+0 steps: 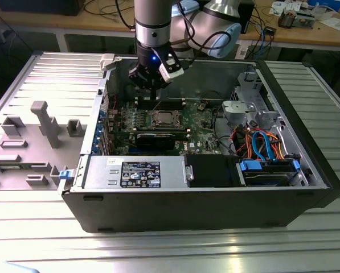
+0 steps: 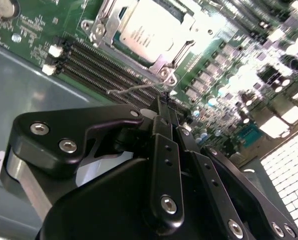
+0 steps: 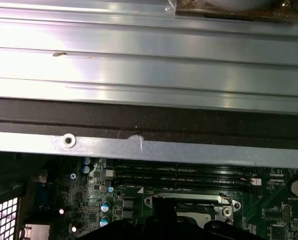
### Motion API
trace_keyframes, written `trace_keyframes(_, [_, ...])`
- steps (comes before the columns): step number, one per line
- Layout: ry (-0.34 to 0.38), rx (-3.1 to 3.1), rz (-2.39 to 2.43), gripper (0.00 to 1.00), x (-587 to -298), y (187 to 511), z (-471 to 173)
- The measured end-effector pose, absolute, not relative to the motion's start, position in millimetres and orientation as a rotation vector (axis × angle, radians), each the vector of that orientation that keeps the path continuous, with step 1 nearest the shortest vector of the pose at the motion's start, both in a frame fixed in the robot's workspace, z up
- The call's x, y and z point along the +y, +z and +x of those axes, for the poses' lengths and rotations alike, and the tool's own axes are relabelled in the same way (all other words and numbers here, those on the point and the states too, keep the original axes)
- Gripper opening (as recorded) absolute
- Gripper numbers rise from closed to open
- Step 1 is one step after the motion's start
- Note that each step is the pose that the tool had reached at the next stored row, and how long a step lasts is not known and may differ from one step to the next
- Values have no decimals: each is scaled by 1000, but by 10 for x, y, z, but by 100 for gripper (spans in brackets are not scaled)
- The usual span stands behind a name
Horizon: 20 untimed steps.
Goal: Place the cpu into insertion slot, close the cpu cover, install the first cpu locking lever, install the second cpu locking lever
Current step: 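Install the first cpu locking lever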
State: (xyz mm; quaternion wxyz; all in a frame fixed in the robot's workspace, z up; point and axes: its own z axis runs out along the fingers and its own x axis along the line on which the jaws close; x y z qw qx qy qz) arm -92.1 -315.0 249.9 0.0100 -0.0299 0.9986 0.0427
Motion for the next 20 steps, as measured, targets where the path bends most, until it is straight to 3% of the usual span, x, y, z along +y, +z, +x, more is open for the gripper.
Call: trace_keyframes(20, [157,3116,-82,11,-3155,2423,-749])
